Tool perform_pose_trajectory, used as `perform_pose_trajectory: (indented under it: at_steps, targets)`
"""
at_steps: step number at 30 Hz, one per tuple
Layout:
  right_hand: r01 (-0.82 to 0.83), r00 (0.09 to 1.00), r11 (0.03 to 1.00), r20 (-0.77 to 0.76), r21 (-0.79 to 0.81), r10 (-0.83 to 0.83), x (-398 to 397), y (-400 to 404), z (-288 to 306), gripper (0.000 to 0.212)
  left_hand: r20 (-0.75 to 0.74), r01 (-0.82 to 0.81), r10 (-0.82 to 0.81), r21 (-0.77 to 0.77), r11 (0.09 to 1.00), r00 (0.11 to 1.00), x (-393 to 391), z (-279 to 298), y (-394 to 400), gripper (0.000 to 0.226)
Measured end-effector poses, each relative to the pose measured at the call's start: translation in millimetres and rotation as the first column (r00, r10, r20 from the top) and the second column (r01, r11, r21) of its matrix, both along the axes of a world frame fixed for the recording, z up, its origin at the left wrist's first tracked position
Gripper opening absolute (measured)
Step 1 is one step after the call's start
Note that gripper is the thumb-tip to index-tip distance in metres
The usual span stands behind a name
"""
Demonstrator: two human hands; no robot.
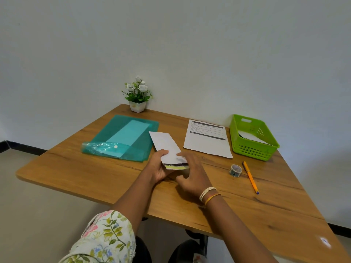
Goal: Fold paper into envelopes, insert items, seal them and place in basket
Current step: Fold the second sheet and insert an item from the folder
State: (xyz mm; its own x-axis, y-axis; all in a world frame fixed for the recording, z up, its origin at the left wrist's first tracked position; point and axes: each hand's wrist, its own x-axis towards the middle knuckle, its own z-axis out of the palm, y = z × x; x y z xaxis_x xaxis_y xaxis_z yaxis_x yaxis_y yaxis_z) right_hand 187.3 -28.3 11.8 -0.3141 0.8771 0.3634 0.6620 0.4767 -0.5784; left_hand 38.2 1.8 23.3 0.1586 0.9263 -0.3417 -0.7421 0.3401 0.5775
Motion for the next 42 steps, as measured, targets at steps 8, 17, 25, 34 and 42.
perform_pose_trajectory:
  at_steps: [8, 17, 25, 34, 42]
  targets:
    - [0.131, 0.966, 0.975, 0.197, 0.177, -0.166, 25.5, -7.6, -6.7, 0.028, -0.476, 0.035, -0.044, -0.028, 0.999, 0.878, 7.6, 1.5, 4.2, 0.051]
    - [0.115, 0.95, 0.993, 0.292, -0.002, -0.109, 34.6, -0.1, -18.1, 0.034, -0.912, 0.297, 0.405, 0.403, 0.866, 0.056, 5.6, -30.5, -21.3, 0.022]
    - [0.192, 0.978, 0.981, 0.077, 0.011, -0.192, 34.5, 4.6, -19.8, 0.02, -0.88, 0.472, 0.461, 0.361, 0.804, -0.112, 3.4, -34.0, -28.1, 0.024]
    - [0.341, 0.926, 0.938, 0.147, 0.068, -0.347, 31.2, 2.1, -21.3, 0.021, -0.821, 0.589, 0.531, 0.327, 0.739, -0.211, 12.5, -35.6, -35.2, 0.037]
    - [0.244, 0.921, 0.957, 0.27, 0.156, -0.279, 26.4, -16.3, -20.2, 0.034, -0.782, 0.69, 0.509, 0.144, 0.709, -0.36, 12.1, -32.4, -45.9, 0.045]
